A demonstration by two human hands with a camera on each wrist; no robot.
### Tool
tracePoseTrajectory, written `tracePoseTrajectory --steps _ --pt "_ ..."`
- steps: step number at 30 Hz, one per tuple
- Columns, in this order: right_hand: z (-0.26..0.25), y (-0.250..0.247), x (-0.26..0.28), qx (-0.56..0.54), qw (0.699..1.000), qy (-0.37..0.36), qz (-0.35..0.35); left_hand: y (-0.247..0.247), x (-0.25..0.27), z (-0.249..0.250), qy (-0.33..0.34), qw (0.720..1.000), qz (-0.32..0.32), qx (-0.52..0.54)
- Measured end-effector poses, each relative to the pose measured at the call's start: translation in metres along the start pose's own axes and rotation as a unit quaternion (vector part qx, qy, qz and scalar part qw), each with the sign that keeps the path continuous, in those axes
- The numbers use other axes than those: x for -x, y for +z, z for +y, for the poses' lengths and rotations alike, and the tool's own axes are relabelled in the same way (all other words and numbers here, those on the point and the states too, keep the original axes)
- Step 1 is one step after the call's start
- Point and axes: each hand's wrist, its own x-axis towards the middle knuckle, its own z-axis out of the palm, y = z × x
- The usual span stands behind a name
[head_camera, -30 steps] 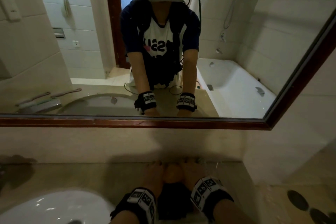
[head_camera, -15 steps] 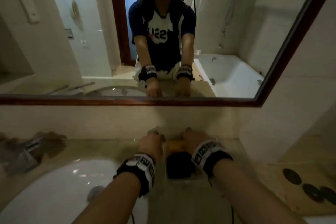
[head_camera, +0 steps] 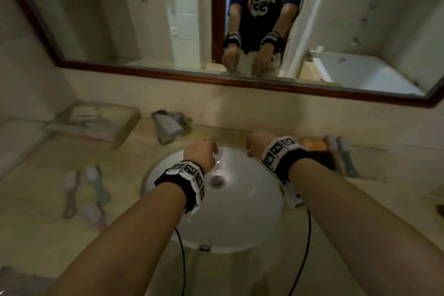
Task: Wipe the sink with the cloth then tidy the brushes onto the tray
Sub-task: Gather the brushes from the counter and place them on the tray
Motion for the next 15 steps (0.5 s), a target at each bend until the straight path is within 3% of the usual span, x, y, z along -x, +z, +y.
tracePoseTrajectory --steps 7,12,15 --pt "-0.169 0.025 0.0 0.026 0.992 -0.104 -0.066 -0.027 0.07 -0.16 -0.155 0.988 -0.025 -0.015" --pt "-0.245 0.052 -0.02 0.06 0.983 -0.156 -0.08 -0.023 0.105 -0.237 -0.259 0.965 -0.026 -0.027" --pt "-0.274 0.085 -0.067 0.072 0.979 -0.175 -0.075 -0.018 0.116 -0.265 -0.31 0.95 -0.028 -0.022"
